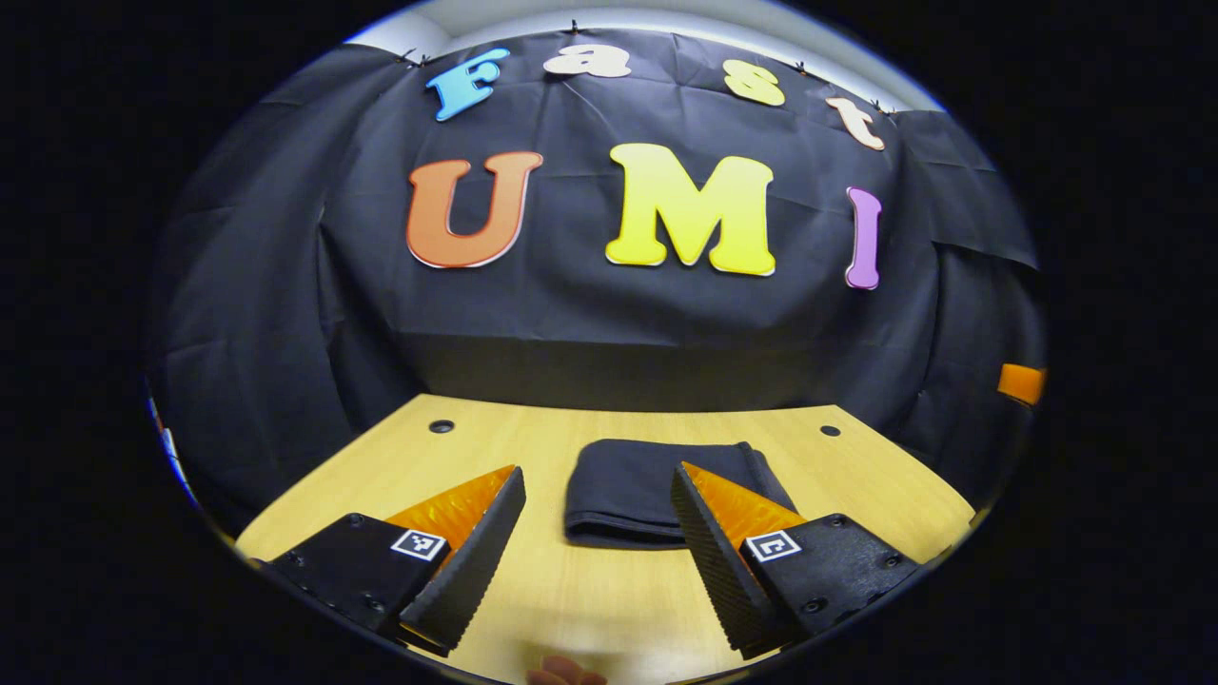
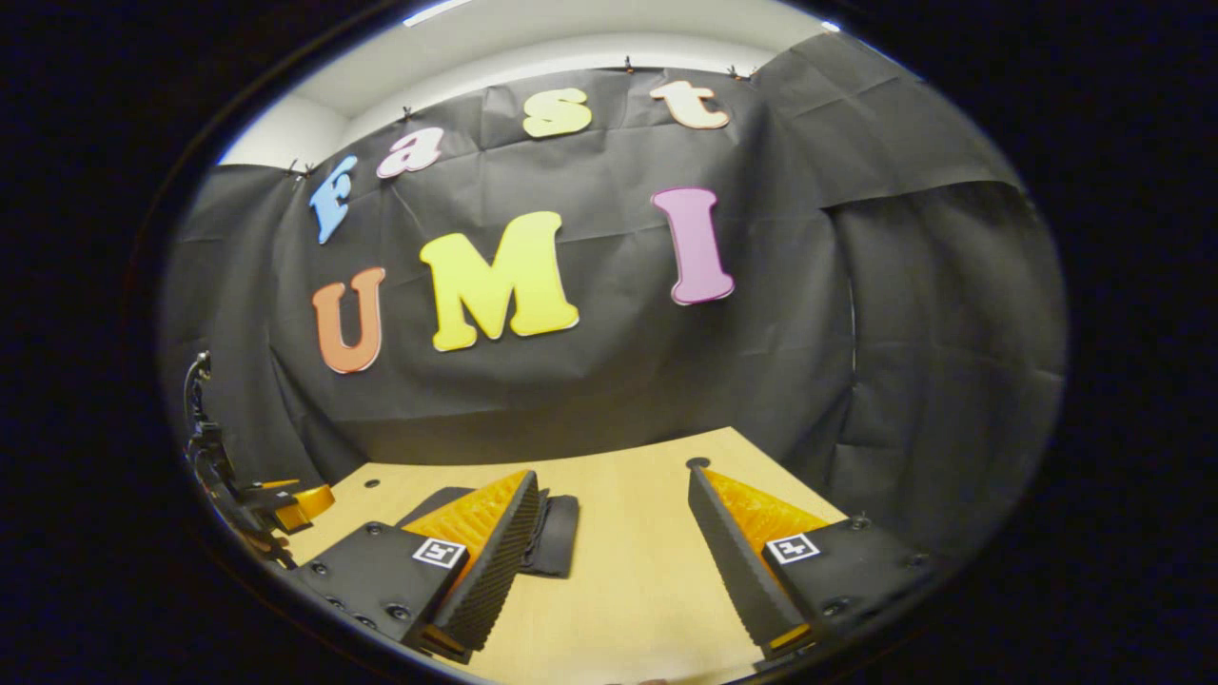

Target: Grasp the waist and the cuffs of the jeans and fold them to make the two legs overlap; first hold the waist and fold one-third of the jeans toward the cuffs, then hold the cuffs and fold the remaining one-third in the same direction to finish folding.

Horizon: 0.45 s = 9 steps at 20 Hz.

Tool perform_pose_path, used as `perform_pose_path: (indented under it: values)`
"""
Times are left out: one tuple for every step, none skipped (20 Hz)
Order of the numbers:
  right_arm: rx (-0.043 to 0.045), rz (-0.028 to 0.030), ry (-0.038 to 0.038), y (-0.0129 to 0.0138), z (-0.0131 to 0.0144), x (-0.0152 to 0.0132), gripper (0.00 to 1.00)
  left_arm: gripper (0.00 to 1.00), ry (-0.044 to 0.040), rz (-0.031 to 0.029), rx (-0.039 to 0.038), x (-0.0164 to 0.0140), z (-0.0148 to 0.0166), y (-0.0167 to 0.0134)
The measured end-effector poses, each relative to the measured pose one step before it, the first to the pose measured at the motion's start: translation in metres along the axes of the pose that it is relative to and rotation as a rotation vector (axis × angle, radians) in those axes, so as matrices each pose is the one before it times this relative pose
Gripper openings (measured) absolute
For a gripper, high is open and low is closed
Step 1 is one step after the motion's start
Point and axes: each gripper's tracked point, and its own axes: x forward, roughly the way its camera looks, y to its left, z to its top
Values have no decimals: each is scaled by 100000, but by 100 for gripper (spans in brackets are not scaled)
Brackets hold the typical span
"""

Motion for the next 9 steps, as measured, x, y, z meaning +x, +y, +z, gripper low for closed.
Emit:
perform_pose_path:
  values:
    - [-296,1090,130,1961,-935,761,99,98,-725,724,-815,-675,348,863]
    - [-502,734,-103,616,-136,-174,99,99,-528,1332,107,-805,140,969]
    - [-528,695,-229,591,-132,-154,98,99,-388,619,214,-653,125,810]
    - [-756,721,196,464,-162,-248,98,98,-85,-198,-117,-755,151,495]
    - [-1184,205,322,378,-347,-321,98,99,505,418,149,-677,-26,572]
    - [-995,-130,-82,104,-202,-394,98,98,281,247,-131,-704,-119,663]
    - [-716,-101,36,156,-165,-400,98,98,297,178,-236,-688,-212,505]
    - [-625,-200,209,1,-232,-446,98,98,361,168,495,-574,-74,374]
    - [-540,-1,-406,125,-115,-386,98,98,-449,411,1227,-354,-70,367]
